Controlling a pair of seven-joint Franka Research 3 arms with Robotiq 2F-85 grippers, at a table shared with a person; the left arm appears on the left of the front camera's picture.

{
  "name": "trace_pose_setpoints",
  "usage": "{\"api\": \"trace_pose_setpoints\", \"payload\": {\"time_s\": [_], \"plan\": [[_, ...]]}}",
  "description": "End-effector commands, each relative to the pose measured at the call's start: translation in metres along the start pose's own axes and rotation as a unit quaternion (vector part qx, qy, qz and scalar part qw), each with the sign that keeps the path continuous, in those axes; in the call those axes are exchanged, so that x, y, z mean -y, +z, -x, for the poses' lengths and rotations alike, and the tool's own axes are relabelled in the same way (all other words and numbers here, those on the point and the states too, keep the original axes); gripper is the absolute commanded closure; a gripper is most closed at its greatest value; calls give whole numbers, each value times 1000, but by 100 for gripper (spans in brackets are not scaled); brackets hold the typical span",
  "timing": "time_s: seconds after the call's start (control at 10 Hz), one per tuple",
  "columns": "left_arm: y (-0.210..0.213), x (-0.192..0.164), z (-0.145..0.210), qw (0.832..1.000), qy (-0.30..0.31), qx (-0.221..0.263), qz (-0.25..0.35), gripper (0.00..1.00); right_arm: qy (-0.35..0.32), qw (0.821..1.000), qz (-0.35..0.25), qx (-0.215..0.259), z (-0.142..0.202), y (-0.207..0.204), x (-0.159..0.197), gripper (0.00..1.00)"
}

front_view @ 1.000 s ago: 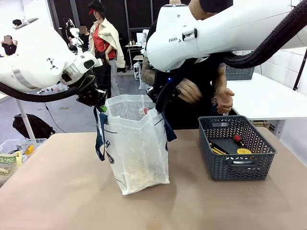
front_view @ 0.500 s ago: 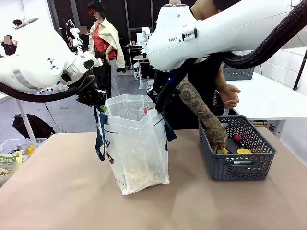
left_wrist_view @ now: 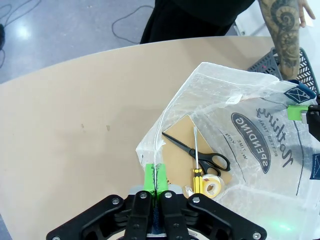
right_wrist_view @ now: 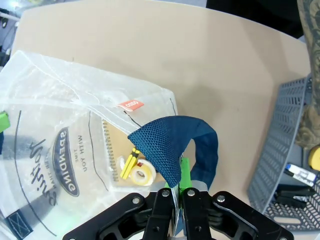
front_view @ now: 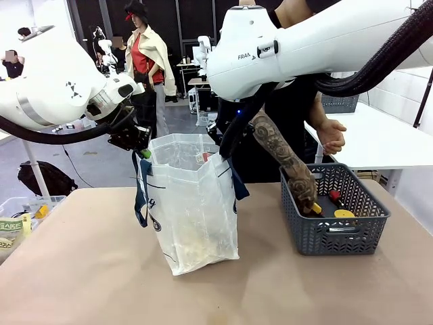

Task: Transfer purchased items from the store into the shopping bag.
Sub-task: Move the Reusable shopping bag to the right side of the table.

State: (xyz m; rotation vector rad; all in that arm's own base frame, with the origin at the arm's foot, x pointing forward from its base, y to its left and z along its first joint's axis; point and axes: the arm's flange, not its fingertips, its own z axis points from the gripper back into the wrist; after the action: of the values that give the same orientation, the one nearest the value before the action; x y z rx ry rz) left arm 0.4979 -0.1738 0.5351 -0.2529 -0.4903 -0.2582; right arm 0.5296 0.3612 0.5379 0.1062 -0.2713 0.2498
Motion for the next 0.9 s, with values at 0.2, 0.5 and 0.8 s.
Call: {"api": "trace_pose_setpoints", "payload": {"time_s": [0.2, 0.5, 0.8], "plan": [[3, -1, 2, 1000, 8, 3, 4, 100, 4, 1000, -10, -3, 0, 2, 2, 100], [3, -1, 2, 1000, 8, 3, 4, 100, 4, 1000, -10, -3, 0, 2, 2, 100], [3, -1, 2, 1000, 8, 3, 4, 100, 4, 1000, -10, -3, 0, 2, 2, 100]]}}
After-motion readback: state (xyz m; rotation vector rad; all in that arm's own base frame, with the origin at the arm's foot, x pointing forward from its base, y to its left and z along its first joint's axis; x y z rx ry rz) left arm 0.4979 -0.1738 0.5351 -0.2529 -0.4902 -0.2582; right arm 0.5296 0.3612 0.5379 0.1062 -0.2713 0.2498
